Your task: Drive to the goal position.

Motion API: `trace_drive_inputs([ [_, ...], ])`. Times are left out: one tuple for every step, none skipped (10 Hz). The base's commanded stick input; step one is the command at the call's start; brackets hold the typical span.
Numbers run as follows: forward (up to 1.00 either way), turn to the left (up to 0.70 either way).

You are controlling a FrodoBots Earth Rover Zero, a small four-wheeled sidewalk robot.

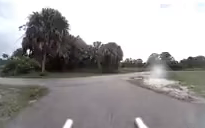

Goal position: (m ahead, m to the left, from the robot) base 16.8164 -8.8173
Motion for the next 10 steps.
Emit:
trace_drive_inputs([
  [0.85, 0.00],
  [0.85, 0.00],
  [0.85, 0.00],
  [0.85, 0.00],
  [0.85, 0.00],
  [0.85, 0.00],
  [0.85, 0.00],
  [0.85, 0.00],
  [0.85, 0.00],
  [0.85, 0.00],
])
